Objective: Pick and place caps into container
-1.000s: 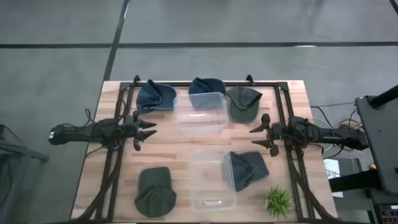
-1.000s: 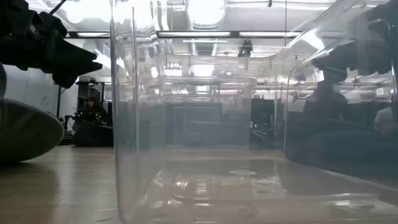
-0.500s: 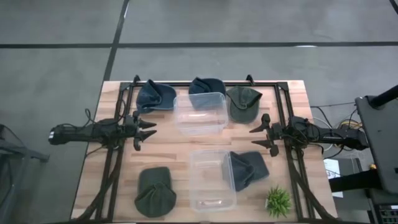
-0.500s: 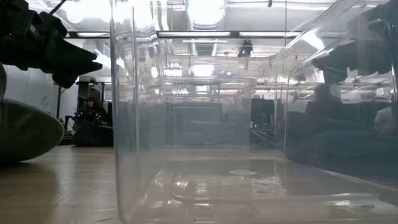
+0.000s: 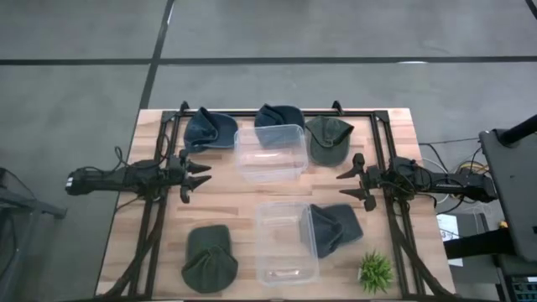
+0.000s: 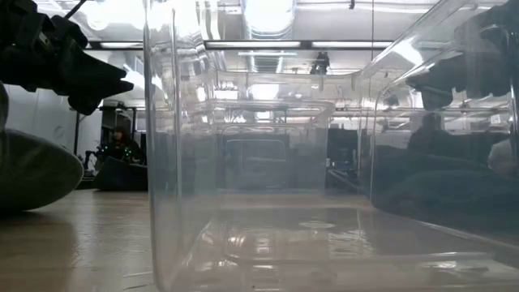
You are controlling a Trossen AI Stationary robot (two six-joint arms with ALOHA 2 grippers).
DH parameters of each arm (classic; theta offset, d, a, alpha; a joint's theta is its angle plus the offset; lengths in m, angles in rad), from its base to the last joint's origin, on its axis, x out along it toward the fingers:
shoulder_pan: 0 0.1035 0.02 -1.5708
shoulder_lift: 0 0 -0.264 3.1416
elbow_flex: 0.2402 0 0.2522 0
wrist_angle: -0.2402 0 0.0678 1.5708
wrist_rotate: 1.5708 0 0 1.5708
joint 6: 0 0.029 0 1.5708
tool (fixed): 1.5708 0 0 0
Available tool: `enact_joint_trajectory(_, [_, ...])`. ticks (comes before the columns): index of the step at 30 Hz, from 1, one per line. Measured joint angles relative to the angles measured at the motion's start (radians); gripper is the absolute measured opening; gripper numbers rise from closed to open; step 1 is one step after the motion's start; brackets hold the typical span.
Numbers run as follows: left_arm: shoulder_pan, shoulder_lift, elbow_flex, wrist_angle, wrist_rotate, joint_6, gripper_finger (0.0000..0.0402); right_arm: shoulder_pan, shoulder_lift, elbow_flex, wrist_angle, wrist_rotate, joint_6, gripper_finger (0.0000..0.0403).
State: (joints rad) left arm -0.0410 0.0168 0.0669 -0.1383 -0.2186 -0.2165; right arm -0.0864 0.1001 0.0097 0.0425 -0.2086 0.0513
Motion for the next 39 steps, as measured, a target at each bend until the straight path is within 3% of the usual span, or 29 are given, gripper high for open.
enact_joint_trajectory(22, [-0.002,0.000,-0.001,0.005,-0.026,0.001,0.0154,0.001,0.000,0.000,0.024,-0.002,0.014,0.0219])
enact_joint_trajectory(30, [-0.001,0.000,-0.008,0.090,-0.177,-0.015,0.0154,0.001,0.000,0.000,0.226,-0.002,0.577,0.0219])
enact_joint_trajectory(33, [-0.001,0.000,-0.006,0.103,-0.233,-0.040,0.0154,0.001,0.000,0.000,0.286,0.002,0.709,0.0219])
enact_joint_trajectory(39, [-0.001,0.000,-0.011,0.103,-0.272,-0.053,0.0154,0.001,0.000,0.000,0.392,0.146,0.950,0.0219])
